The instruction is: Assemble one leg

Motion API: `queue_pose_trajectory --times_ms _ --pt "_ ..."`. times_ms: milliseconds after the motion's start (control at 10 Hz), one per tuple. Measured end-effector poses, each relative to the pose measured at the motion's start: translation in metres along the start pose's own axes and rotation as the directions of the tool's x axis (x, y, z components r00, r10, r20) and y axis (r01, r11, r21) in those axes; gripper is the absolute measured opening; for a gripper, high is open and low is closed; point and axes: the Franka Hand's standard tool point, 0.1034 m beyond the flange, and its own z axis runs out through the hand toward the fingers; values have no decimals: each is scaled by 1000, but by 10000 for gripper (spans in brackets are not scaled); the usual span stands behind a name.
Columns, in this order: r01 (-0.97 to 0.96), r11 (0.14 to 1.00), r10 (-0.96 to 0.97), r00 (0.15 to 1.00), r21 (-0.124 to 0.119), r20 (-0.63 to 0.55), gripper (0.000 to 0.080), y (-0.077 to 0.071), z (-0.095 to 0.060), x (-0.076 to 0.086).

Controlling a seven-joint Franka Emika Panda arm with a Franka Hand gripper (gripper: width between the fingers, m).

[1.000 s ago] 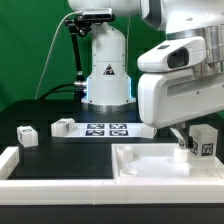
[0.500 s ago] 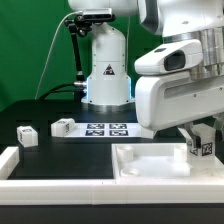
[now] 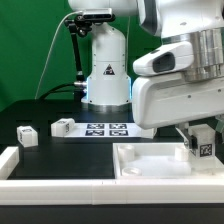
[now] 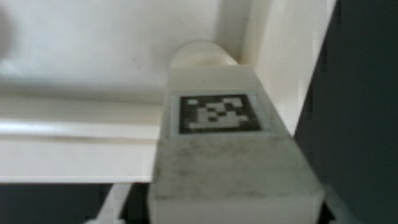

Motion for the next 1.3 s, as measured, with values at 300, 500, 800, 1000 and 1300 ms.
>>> queue_pose_trajectory --times_ms 300,500,800,1000,1300 --pt "-453 891 452 890 -8 -53 291 9 1 2" --pt "-659 752 657 751 -1 -68 294 13 2 0" --pt "-906 422 904 421 8 -71 295 15 0 -8" --pt "-980 199 979 199 7 -52 295 14 0 -13" --pt "-996 89 995 89 3 -34 295 15 0 -15"
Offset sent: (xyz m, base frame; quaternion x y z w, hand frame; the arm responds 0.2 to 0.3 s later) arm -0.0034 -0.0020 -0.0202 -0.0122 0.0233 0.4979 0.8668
